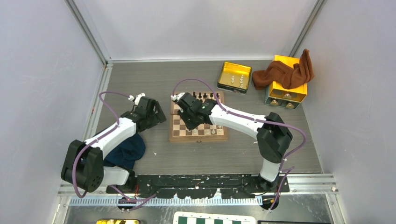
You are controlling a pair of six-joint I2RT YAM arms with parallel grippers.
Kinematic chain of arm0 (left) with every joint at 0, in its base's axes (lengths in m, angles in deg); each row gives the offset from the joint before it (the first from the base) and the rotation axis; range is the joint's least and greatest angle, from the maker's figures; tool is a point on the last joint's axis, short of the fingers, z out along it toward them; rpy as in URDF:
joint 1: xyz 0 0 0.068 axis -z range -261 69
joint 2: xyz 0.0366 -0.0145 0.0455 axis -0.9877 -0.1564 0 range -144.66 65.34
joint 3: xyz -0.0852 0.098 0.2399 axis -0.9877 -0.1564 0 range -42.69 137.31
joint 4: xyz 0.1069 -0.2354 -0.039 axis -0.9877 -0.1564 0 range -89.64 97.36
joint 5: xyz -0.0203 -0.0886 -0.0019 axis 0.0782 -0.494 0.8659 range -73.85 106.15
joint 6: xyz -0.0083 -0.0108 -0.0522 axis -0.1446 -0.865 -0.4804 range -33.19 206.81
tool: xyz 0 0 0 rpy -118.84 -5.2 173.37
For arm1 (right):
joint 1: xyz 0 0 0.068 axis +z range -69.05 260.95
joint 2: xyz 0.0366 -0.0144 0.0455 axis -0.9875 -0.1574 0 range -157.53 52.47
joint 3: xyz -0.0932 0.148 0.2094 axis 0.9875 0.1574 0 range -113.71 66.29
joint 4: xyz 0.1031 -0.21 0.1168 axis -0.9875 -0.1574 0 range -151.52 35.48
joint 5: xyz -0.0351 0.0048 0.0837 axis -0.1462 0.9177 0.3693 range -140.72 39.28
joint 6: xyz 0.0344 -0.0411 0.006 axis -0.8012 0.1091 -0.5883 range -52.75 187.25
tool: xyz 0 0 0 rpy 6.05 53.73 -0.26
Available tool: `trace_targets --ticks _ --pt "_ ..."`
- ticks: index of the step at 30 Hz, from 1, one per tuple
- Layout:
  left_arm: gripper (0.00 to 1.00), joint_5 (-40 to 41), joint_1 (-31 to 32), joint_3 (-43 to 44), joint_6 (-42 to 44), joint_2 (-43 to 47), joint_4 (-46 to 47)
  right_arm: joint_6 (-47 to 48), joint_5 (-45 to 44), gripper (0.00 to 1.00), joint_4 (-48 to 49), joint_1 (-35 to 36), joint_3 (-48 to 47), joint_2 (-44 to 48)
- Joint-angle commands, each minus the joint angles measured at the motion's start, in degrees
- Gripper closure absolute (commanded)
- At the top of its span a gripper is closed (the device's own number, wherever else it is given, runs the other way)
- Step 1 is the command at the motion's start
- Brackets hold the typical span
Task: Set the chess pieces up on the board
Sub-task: Place the chess piece on the chessboard.
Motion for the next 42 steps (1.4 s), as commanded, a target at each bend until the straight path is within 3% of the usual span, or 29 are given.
trace_targets --ticks 1,11,28,42 --pt "0.02 0.4 -0.3 0.5 -0.5 1.4 1.6 0.4 0.1 0.92 3.7 0.3 0.9 -0.4" --pt "0.02 0.4 -0.3 0.9 0.1 1.3 1.2 1.0 -0.1 0.90 4.8 0.3 1.9 -2.5" --pt "0.02 0.1 -0.3 0.8 0.2 1.0 1.3 1.4 -0.2 0.65 4.3 0.2 1.5 -1.7" --pt "0.02 -0.1 -0.3 0.9 -0.1 0.7 1.5 1.9 -1.3 0.65 3.4 0.3 -0.4 1.0"
